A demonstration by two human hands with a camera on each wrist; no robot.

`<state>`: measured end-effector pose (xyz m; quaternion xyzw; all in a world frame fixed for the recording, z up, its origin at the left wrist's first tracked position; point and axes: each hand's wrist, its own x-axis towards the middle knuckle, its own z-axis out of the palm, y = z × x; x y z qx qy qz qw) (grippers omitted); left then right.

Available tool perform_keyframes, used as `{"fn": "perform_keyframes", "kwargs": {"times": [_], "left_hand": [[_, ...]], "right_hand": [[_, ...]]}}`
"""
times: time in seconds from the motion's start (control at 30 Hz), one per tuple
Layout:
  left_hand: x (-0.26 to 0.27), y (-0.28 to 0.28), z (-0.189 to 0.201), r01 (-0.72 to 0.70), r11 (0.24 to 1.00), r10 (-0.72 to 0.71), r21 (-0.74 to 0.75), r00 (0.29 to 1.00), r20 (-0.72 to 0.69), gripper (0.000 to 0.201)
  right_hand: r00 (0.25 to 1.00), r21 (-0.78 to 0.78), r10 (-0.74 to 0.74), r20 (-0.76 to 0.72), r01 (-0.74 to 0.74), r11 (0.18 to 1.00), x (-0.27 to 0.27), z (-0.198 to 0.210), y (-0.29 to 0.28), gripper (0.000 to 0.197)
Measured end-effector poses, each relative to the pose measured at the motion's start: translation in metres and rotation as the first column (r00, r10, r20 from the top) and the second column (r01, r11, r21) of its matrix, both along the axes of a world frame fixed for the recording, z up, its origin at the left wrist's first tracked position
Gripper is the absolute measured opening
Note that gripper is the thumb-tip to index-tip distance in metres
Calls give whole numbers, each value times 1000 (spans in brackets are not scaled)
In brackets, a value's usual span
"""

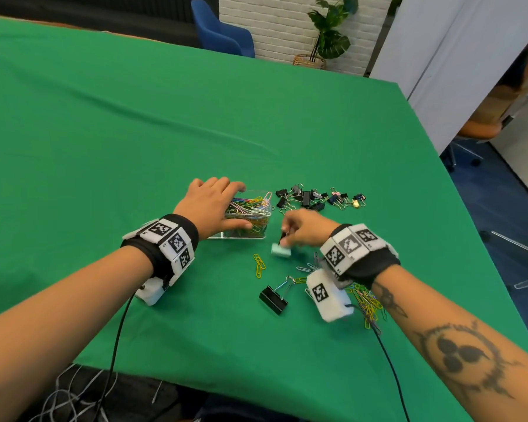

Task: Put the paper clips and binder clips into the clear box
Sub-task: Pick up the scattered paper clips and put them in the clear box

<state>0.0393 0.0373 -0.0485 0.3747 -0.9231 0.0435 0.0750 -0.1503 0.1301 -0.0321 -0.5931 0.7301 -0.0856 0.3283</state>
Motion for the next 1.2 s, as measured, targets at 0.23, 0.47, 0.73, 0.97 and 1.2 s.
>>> {"fn": "perform_keyframes", "kwargs": {"times": [0.23,0.47,0.73,0.97,1.2], "left_hand": [[1,0,-1,17,1000,-17,0,999,-37,87],[0,0,0,11,1000,-11,5,1000,-8,95],[0,4,3,4,999,-3,37,1000,-17,112],[1,5,5,-8,998,8,56,1000,-8,113],[1,4,5,-9,999,9,42,1000,-5,95]], "right_hand": [[906,-236,-104,-409,5,972,21,10,9,46],[942,106,140,-305,-112,988,70,-11,21,35],[979,115,98,-180,-78,990,64,-19,15,21],[997,117,29,66,-37,992,49,-13,21,30],[996,-86,75,41,-71,994,31,38,21,28]]}}
